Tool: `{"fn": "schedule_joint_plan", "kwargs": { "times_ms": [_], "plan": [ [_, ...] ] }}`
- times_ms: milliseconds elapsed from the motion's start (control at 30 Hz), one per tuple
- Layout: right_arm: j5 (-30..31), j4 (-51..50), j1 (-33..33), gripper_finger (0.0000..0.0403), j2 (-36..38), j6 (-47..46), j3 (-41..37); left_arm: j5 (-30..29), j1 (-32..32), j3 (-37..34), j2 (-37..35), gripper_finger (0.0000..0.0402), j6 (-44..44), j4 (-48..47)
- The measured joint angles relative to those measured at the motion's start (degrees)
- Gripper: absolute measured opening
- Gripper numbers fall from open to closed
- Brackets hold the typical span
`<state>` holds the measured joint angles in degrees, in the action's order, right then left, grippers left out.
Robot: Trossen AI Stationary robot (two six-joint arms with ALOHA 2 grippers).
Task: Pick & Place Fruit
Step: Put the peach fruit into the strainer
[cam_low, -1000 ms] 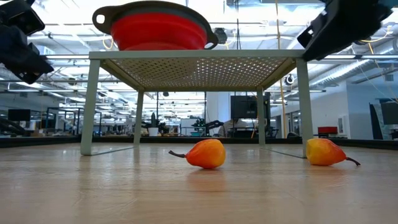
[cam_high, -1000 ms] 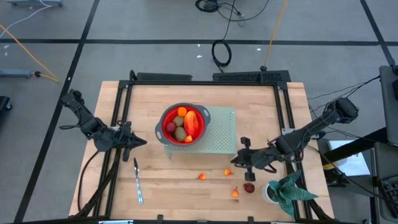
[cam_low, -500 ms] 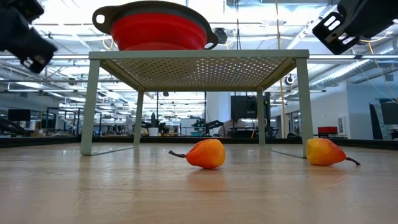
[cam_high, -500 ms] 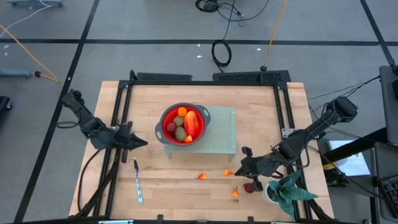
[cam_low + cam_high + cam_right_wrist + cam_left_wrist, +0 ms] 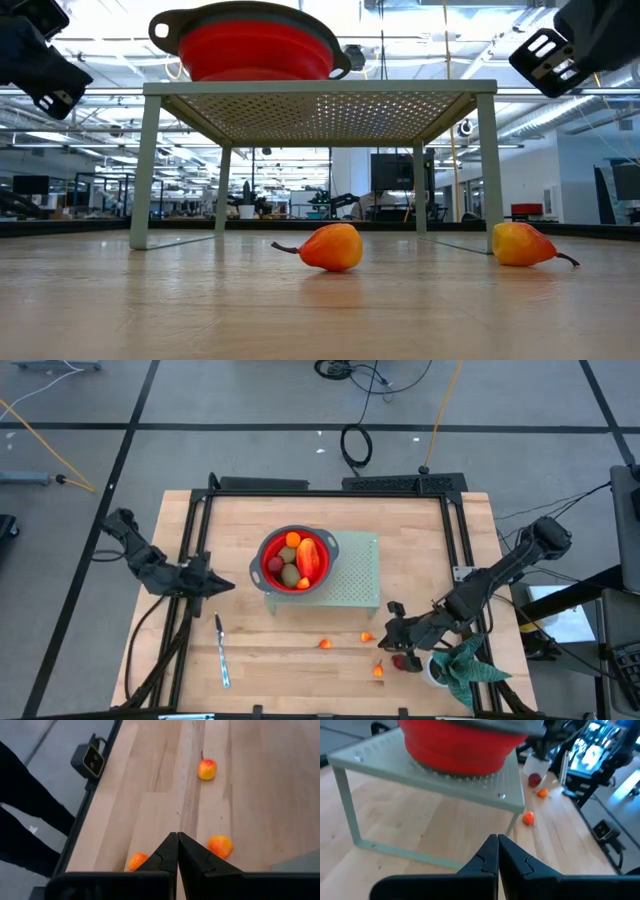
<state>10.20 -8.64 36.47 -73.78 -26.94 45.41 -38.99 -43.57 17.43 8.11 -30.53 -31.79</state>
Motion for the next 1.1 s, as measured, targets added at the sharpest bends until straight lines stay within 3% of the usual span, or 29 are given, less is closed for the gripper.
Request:
{"fn": "schedule_joint_plan", "kwargs": {
  "times_ms": [267,533,800,1100],
  "plan": [
    [0.02,-5.27,0.02,0.0004,-6.64,2.86,5.73,-1.61,-0.02,-0.84,-7.76,0.0002,3.40,-1.19],
    [0.09,-14.88,0.02,0.0004,-12.32,6.72,12.45,-2.61,-0.02,-3.00,-7.75,0.0001,2.70,-1.14],
    [-0.12,-16.55,0.02,0.0004,-16.31,14.32,15.78,-2.57,-0.01,-3.82,-7.75,0.0002,1.74,-1.03],
    [-4.54,-18.10,-0.09,0.0004,-18.07,25.47,15.95,-2.55,-0.02,-3.82,-7.75,0.0005,1.33,-1.03]
  ]
}}
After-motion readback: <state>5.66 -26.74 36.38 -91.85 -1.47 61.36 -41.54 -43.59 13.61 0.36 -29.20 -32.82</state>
